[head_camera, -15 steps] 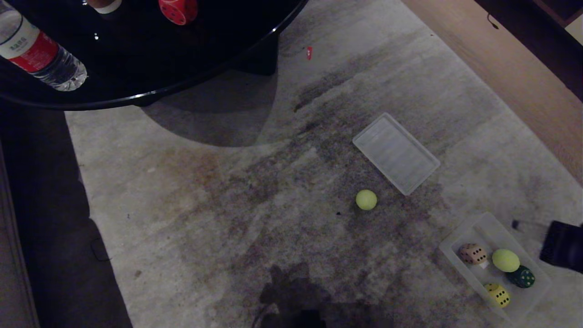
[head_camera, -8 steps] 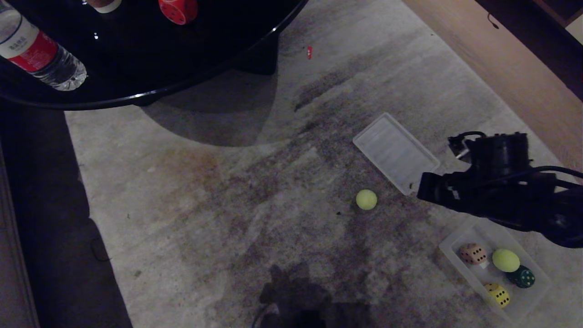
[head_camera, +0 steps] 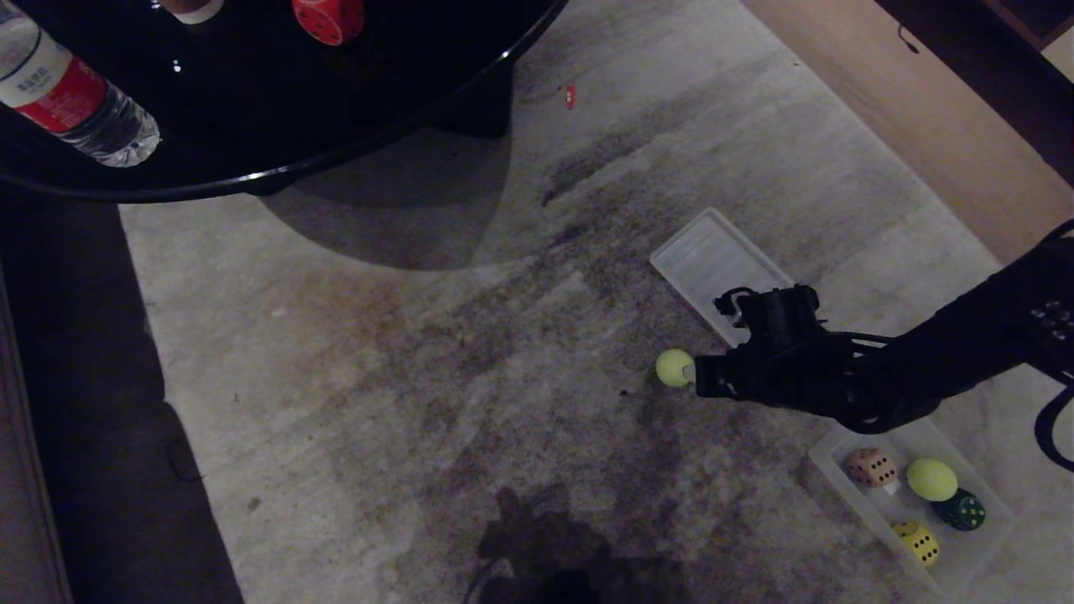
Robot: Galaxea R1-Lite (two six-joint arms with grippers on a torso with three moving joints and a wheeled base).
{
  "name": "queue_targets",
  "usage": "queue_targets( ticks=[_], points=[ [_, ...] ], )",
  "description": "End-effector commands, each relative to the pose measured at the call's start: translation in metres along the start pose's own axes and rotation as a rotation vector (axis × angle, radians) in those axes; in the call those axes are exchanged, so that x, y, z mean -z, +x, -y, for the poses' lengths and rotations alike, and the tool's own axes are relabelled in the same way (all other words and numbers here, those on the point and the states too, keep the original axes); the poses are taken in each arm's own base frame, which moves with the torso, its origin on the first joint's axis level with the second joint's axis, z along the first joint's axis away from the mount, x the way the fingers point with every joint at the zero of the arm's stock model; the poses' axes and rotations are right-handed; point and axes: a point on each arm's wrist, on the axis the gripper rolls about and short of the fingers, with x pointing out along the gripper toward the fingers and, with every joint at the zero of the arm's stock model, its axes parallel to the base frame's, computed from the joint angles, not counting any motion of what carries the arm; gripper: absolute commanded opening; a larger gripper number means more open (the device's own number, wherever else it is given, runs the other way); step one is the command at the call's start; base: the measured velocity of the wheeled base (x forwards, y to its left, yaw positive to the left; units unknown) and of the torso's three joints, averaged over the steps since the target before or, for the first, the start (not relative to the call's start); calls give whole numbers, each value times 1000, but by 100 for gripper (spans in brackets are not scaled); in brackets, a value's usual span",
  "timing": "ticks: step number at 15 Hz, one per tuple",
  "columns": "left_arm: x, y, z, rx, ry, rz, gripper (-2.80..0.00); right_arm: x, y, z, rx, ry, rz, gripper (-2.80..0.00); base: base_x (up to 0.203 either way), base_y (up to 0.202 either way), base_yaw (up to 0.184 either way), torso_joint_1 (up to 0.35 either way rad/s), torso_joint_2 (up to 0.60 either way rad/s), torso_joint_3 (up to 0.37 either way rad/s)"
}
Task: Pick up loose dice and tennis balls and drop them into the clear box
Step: Pick up the ball on the floor
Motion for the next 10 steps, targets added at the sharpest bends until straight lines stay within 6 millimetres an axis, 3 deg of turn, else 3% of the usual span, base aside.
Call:
queue_targets(
  ticks=[1,10],
  points=[
    [0,0,0,-1,0,-3,-280,14,29,8,76,-50,-38,0,0,0,0,0,0,0],
    [0,0,0,-1,0,-3,-280,18,77,9,90,-57,-24,0,0,0,0,0,0,0]
  ],
)
